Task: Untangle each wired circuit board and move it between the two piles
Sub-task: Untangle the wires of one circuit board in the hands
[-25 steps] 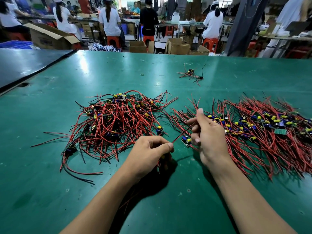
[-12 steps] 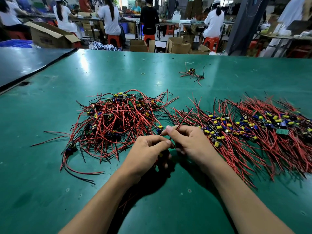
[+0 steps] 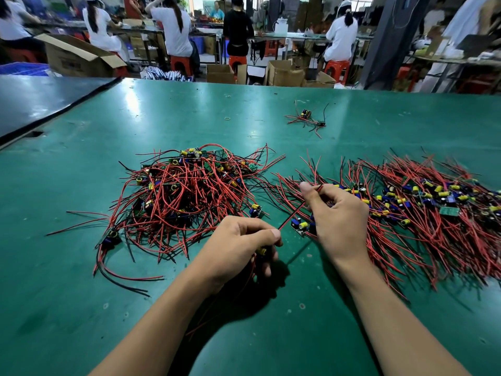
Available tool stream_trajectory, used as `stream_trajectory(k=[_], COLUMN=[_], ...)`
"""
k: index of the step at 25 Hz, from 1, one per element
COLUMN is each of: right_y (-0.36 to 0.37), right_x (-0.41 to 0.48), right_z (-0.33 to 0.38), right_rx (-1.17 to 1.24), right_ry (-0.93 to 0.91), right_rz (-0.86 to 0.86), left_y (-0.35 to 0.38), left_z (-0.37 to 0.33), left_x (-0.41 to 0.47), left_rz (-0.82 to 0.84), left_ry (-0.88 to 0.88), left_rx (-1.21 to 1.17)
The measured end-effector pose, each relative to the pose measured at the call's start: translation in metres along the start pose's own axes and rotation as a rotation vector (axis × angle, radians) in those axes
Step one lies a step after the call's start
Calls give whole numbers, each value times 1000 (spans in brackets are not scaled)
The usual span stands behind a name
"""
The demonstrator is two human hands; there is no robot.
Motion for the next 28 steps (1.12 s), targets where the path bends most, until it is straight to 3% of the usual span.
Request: stream_trajectory(k=[2, 4, 6, 11, 16, 19, 24, 26, 28], right_y=[4, 14, 16, 27, 48, 48, 66, 64, 62], right_x=[2, 2, 2, -4, -17, -18, -32, -32, -32], right_z=[-13, -24, -27, 6, 29, 24, 26, 32, 43], right_rx=[123, 435, 526, 323, 278, 303, 270, 252, 390], right_ry=[147, 357, 433, 173, 58, 110, 132, 93, 58], right_rz=[58, 139, 168, 311, 478, 497, 772, 702, 631], left_y=[-1, -6, -11, -12, -15, -20, -30, -32, -32], left_z=[-2, -2, -1, 1, -1, -10, -23, -23, -21], left_x=[-2, -4, -3, 7, 2, 0, -3, -3, -3], left_rz=[-17, -75, -137, -152, -161, -171, -195, -223, -239], left_ry=[6, -4, -19, -43, -39, 74, 252, 261, 255], left_rx=[-1, -22, -150, -569, -518, -532, -564, -554, -529])
Point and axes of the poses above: each hand's wrist, its own x-axis towards the middle knuckle, its own y-axis out of the palm, z = x × y, the point moved 8 cm from there along x, towards the middle knuckle, and after that the axes turned 8 degrees about z, right-handed, at the moved point
